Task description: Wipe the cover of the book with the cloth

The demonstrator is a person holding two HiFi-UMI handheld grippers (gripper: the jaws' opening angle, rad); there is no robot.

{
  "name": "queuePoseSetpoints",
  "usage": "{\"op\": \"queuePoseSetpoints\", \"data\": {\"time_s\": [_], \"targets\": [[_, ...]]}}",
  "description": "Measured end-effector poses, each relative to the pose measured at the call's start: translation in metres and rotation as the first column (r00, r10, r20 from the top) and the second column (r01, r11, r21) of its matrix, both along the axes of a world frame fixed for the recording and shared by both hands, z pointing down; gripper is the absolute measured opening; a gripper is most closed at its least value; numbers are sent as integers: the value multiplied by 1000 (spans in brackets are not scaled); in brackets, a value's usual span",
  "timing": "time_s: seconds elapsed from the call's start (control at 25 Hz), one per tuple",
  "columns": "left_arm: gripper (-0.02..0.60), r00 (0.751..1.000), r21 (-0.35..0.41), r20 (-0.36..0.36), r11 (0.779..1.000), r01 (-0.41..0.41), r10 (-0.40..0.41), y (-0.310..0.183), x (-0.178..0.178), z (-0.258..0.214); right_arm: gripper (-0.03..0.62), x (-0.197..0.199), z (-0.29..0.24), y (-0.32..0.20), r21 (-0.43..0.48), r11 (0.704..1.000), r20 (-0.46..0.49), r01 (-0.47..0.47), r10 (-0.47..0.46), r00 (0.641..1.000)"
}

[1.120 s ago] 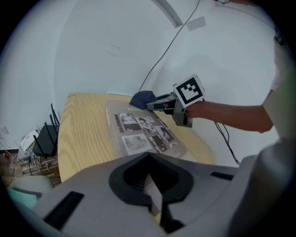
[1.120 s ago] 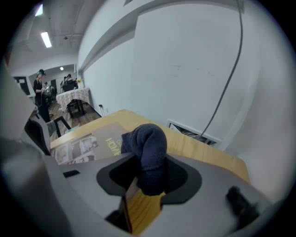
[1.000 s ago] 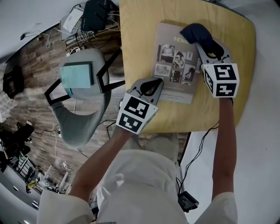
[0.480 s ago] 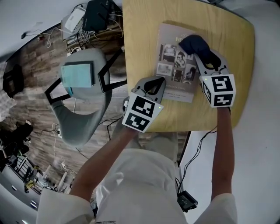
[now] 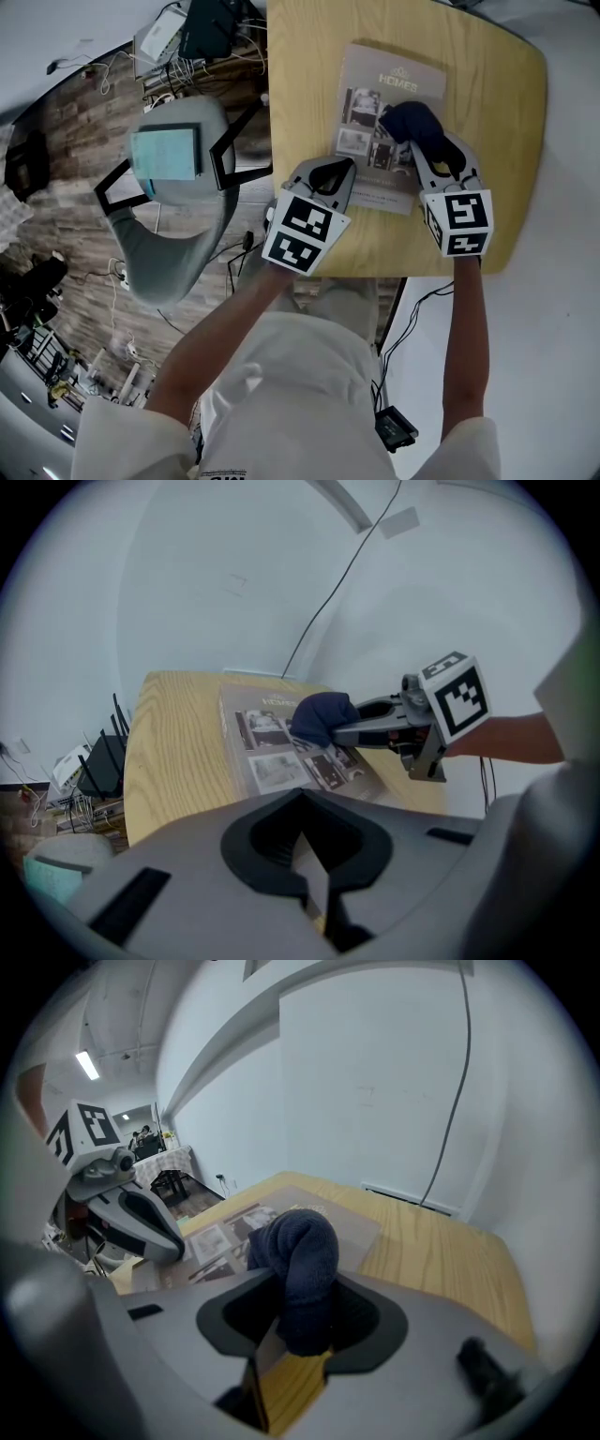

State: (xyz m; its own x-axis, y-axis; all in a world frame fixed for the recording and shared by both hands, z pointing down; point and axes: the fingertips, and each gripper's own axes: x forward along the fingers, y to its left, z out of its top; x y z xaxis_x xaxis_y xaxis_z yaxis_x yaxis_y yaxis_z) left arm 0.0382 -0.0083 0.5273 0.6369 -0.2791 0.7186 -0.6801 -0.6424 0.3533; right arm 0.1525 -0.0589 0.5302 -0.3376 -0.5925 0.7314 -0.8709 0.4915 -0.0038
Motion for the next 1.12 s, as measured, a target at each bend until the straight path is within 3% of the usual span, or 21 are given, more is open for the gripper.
{"op": "queuePoseSetpoints", "data": {"time_s": [0.96,1.12], "targets": [[8,1000,-6,-6,1000,15,-16,1,-1,1,156,-35,0,118,-108,993,18,41,-39,999],[8,1000,-4,1,1000,14,-14,1,-2,0,156,-45,-1,136,-149,985,41,87,-82,996]]}}
